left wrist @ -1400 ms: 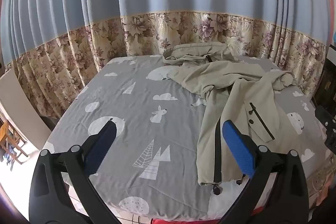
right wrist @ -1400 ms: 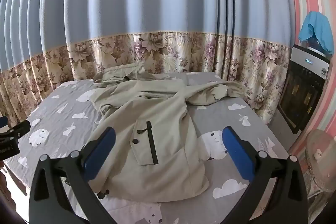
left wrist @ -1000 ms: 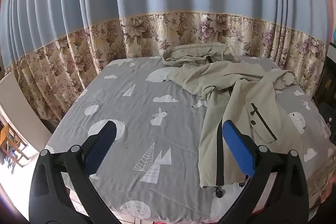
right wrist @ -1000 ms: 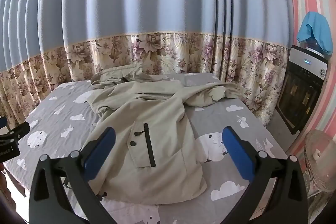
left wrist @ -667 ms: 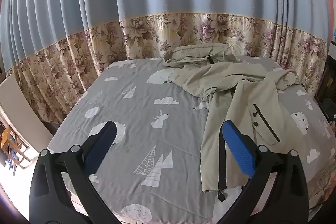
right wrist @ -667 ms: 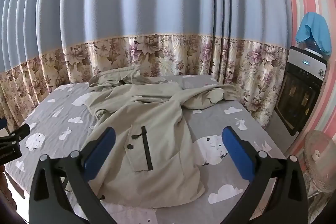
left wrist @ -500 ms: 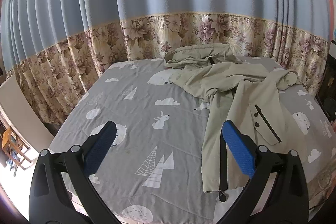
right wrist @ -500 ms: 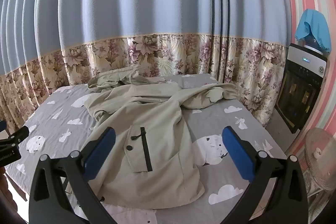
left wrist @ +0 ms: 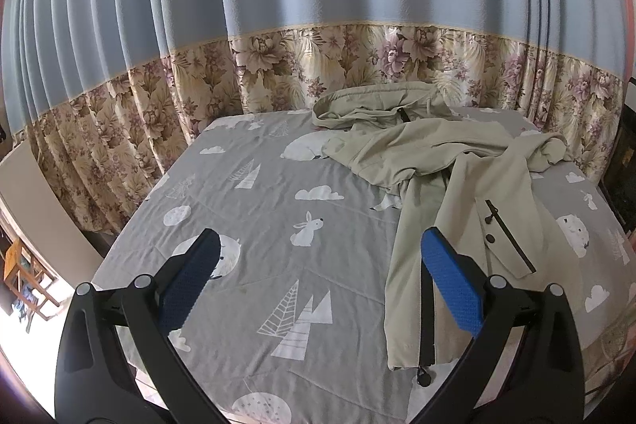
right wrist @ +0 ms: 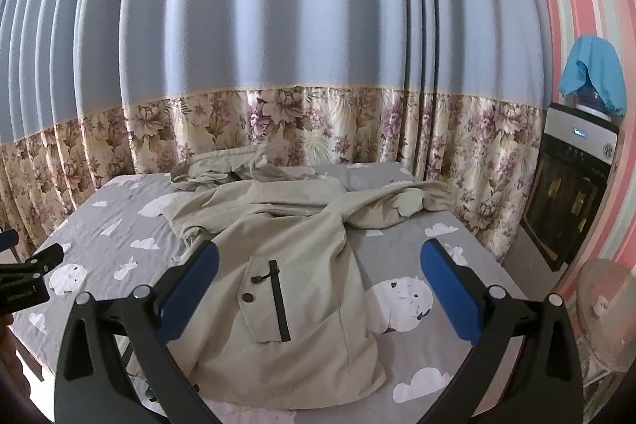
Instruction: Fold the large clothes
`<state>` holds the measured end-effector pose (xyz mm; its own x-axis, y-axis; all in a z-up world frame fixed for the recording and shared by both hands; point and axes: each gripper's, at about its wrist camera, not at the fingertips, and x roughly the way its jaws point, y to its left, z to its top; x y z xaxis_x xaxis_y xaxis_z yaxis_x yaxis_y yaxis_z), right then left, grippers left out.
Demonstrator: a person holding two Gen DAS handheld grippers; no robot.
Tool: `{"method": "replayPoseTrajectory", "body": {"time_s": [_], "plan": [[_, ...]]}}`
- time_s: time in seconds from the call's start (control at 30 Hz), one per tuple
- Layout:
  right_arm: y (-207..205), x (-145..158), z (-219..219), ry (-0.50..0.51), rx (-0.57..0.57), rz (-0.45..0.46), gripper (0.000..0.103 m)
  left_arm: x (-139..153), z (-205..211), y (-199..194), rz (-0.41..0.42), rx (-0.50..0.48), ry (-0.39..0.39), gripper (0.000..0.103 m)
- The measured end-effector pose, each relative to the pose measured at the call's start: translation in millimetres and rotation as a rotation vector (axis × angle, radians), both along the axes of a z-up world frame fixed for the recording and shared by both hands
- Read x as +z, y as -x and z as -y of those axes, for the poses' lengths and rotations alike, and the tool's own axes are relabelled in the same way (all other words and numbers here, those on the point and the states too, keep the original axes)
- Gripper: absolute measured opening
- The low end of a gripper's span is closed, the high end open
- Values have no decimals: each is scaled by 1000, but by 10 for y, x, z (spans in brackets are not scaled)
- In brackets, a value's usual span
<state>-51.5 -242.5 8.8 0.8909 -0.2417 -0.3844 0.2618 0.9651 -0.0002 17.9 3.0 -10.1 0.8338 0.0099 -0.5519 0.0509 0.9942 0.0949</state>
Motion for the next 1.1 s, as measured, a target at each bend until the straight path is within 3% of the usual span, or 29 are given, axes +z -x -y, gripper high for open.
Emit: {"method": "replayPoseTrajectory", "body": {"time_s": [0.23,1.1], "plan": [[29,-13,-89,36,11,5,101,2,-7,-9,0,0,-1,100],[0,-48,-26,10,-2,-8,101,25,-34,-39,-3,0,-4,100]]}}
